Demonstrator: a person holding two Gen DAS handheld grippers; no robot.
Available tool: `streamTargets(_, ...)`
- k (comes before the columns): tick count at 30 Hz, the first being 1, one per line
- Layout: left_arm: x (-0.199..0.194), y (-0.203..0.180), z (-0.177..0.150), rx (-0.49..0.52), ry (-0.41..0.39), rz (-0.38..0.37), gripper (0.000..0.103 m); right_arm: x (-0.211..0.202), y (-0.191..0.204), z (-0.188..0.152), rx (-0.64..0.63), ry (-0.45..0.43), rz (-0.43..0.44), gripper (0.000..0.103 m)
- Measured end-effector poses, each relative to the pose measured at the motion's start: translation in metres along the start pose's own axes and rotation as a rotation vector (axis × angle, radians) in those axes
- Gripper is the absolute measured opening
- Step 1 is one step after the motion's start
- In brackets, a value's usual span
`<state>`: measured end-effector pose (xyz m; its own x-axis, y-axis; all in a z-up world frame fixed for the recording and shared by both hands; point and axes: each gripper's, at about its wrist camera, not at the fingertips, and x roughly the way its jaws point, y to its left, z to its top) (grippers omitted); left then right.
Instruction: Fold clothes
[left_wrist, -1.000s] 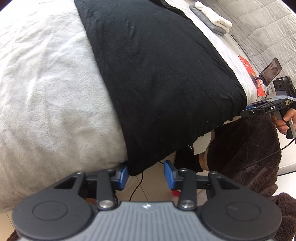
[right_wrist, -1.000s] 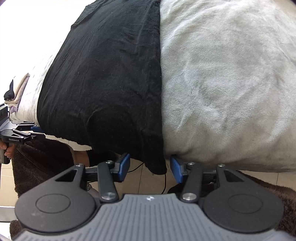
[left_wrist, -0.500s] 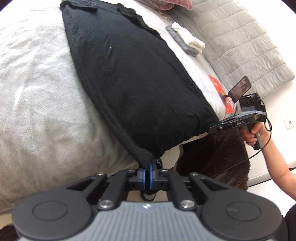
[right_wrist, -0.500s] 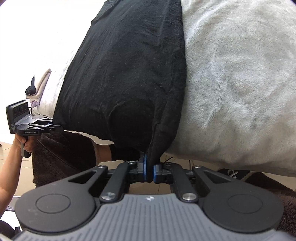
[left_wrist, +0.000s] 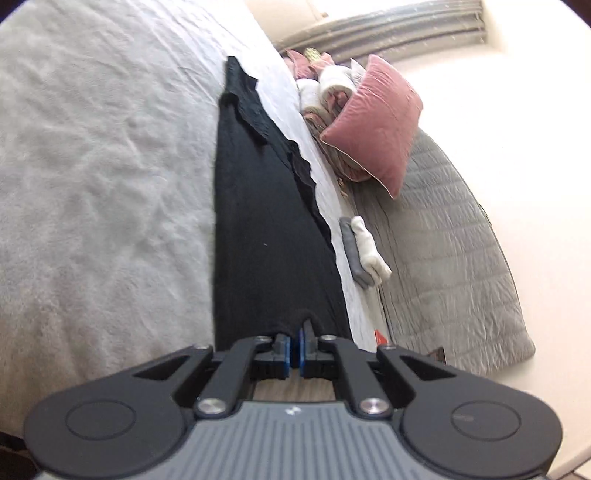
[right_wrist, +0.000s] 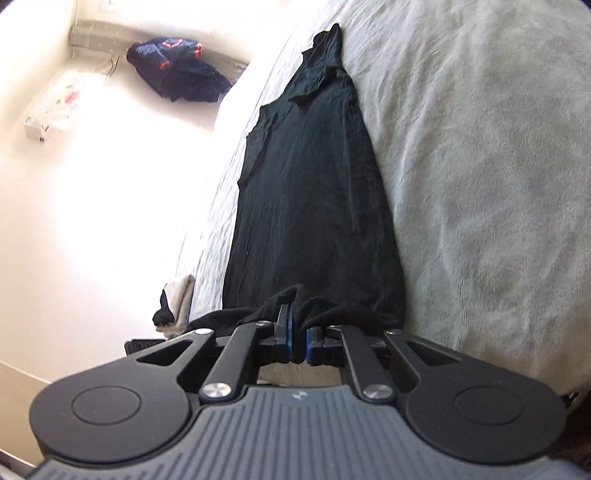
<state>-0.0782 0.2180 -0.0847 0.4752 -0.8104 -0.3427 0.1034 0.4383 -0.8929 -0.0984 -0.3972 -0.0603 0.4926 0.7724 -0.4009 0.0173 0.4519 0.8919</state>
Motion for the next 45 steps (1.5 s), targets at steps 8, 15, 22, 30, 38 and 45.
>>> streamTargets(8, 0.025, 0.013, 0.013, -0.127, -0.049, 0.063, 0.004, 0.017, -0.027, 0.019, 0.202, -0.113, 0.031, 0.011)
streamTargets(15, 0.045, 0.004, 0.037, -0.083, -0.073, 0.124, 0.004, 0.027, -0.031, 0.033, 0.219, -0.166, 0.038, 0.013)
streamTargets(22, 0.061, 0.009, 0.058, -0.046, -0.094, 0.142, 0.005, 0.030, -0.035, 0.038, 0.198, -0.265, 0.053, 0.017)
streamTargets(30, 0.058, -0.023, 0.070, 0.120, -0.132, 0.219, 0.043, 0.029, -0.014, 0.045, 0.006, -0.312, -0.081, 0.046)
streamTargets(38, 0.052, -0.025, 0.060, 0.219, -0.175, 0.313, 0.050, 0.044, 0.010, 0.024, -0.322, -0.312, -0.283, 0.046)
streamTargets(45, 0.058, -0.040, 0.043, 0.361, -0.223, 0.382, 0.045, 0.066, 0.028, 0.013, -0.509, -0.326, -0.376, 0.027)
